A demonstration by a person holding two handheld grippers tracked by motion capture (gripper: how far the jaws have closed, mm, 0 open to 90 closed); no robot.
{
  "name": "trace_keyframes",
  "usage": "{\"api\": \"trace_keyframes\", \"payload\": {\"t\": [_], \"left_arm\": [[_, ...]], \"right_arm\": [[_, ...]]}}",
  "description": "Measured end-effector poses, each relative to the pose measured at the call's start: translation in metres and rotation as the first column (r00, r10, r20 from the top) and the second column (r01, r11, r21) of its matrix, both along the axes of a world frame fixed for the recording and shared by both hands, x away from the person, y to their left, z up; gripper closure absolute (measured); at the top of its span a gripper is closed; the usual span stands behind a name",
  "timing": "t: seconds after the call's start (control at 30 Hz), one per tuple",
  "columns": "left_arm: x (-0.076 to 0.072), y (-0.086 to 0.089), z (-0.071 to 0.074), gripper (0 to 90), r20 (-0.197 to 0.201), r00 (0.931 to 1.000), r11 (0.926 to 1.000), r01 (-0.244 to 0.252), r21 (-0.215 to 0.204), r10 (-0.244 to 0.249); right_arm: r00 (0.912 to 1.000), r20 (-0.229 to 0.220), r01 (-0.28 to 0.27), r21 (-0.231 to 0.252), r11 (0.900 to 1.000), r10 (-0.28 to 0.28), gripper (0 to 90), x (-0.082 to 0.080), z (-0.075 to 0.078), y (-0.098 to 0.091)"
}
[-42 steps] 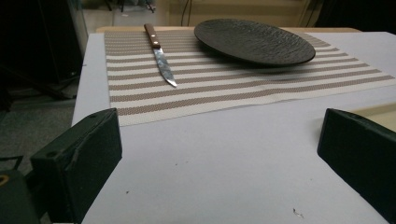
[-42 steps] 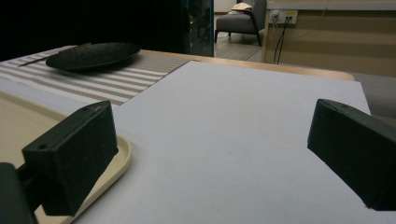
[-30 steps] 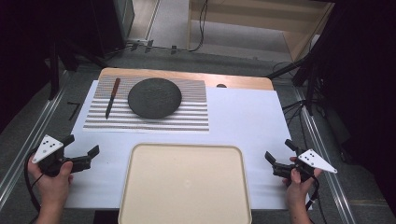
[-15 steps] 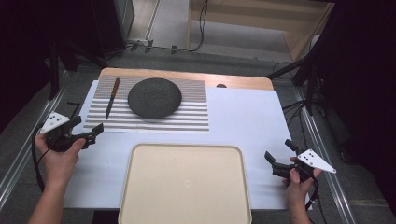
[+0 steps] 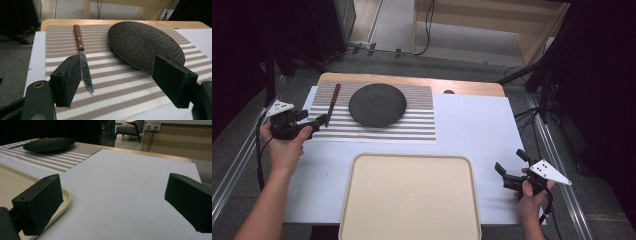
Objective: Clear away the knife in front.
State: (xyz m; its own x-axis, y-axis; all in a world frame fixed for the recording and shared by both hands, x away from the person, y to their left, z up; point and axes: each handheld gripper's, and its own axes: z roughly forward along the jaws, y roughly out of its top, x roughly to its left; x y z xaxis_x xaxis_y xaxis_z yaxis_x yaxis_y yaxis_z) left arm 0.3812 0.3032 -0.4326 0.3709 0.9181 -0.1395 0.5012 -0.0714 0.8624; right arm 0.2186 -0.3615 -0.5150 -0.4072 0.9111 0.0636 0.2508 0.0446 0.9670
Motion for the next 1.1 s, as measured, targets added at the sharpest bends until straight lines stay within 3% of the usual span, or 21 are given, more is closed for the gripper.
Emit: {"api": "trace_keyframes", "payload": {"t": [0.37, 0.7, 0.83, 1.1], "left_arm": [[0.043, -0.009, 0.000, 27.9, -0.065, 0.9978, 0.9997, 0.012, 0.022, -0.010], [0.078, -0.009, 0.001, 29.7, -0.123, 0.9922, 0.9996, -0.018, 0.023, 0.021], [0.092, -0.007, 0.001, 34.6, -0.153, 0.9877, 0.9992, -0.027, 0.030, 0.032], [0.118, -0.005, -0.001, 42.2, -0.234, 0.9708, 0.9978, -0.040, 0.052, 0.051]], "right_arm": [[1.0000, 0.006, -0.008, -0.007, 0.9999, 0.008, 0.2, 0.000, 0.000, 0.001], [0.9999, 0.002, -0.010, -0.005, 0.9999, 0.010, 0.1, 0.001, 0.000, 0.001], [0.9999, 0.001, -0.012, -0.007, 0.9999, 0.012, 0.2, 0.001, -0.001, 0.001], [0.9999, -0.005, -0.010, -0.009, 0.9999, 0.010, 0.1, 0.002, -0.001, 0.001]]}}
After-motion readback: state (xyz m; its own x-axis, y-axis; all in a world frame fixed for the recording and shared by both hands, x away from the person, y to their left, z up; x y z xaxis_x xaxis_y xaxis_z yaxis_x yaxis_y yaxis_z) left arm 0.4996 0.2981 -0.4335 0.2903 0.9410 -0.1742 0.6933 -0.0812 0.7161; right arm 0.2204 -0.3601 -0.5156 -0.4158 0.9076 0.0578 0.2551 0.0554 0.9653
